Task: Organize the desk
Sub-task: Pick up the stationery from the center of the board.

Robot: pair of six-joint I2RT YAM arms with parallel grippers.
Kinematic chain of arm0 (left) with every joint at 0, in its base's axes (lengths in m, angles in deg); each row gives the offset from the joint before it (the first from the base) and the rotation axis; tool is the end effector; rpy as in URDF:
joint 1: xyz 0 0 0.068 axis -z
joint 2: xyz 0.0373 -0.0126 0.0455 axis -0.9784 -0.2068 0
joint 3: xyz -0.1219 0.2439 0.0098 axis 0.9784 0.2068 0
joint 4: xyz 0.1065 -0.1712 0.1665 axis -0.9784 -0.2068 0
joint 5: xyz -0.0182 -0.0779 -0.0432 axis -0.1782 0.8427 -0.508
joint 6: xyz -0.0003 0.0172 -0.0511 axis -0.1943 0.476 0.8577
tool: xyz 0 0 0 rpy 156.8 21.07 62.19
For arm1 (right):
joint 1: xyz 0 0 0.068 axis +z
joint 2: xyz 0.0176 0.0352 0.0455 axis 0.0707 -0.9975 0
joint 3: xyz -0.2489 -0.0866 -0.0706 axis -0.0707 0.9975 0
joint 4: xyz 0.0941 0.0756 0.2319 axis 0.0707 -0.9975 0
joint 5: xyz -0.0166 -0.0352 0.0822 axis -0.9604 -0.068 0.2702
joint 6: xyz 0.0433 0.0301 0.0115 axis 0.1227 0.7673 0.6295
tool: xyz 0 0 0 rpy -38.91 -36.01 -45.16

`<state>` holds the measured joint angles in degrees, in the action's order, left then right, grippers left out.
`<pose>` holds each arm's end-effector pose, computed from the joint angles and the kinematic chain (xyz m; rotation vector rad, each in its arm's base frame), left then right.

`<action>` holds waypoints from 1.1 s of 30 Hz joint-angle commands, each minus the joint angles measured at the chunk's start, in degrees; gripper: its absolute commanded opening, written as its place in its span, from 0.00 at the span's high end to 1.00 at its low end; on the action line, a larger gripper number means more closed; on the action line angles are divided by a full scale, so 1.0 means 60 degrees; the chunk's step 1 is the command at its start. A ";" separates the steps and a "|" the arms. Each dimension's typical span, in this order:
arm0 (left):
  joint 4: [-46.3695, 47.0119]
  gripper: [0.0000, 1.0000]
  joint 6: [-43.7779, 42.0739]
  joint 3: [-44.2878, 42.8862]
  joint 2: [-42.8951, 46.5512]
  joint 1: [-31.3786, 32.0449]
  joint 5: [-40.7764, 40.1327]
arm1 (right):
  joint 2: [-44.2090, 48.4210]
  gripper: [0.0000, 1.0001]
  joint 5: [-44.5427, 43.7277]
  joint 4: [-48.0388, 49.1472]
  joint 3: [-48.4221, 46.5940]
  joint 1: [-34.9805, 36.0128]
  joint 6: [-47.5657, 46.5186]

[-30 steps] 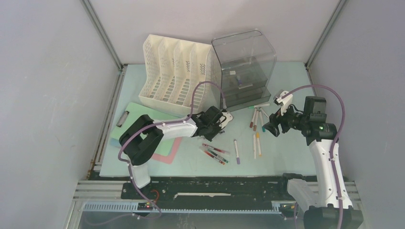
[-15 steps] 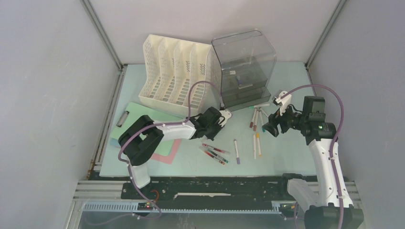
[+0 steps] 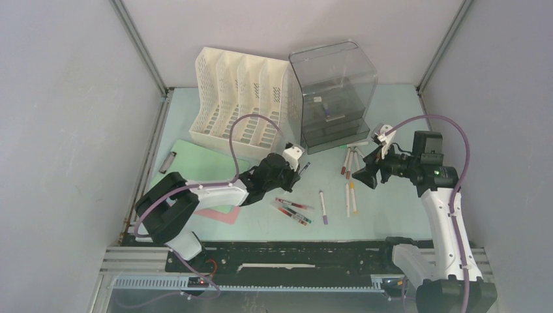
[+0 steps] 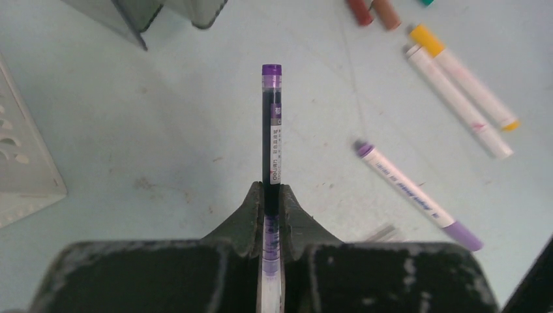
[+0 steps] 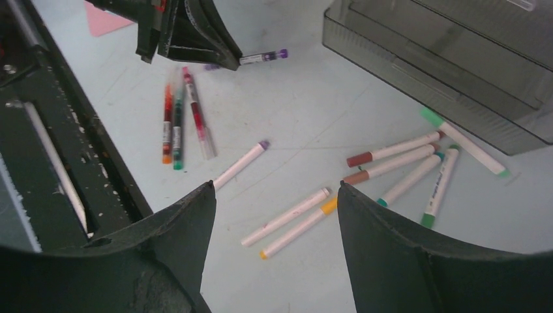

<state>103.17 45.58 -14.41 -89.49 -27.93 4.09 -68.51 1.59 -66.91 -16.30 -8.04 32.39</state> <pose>0.2125 -0.2534 0.1800 0.7564 2.0391 -0.5811 0.1752 0.0154 0.3200 -0.9725 1.8488 0.6109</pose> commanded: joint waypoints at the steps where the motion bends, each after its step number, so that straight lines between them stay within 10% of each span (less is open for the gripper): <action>1: 0.1794 1.00 0.0969 0.0519 0.0883 0.0155 0.0122 | -0.0026 0.24 0.1278 -0.0182 0.0031 0.0079 0.0150; 19: 0.7982 1.00 0.4387 0.2936 0.2315 0.0247 0.0481 | -0.1043 0.23 0.4494 0.1721 0.0752 0.0463 0.2894; 33: 1.0662 1.00 0.6786 0.2432 0.0762 0.0680 -0.0810 | -0.0687 0.25 0.1564 0.5836 0.1800 0.2511 0.7809</action>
<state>161.62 83.59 3.12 -84.31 -25.49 3.43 -74.11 16.98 -39.04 -5.20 4.48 71.62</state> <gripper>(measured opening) 0.083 0.756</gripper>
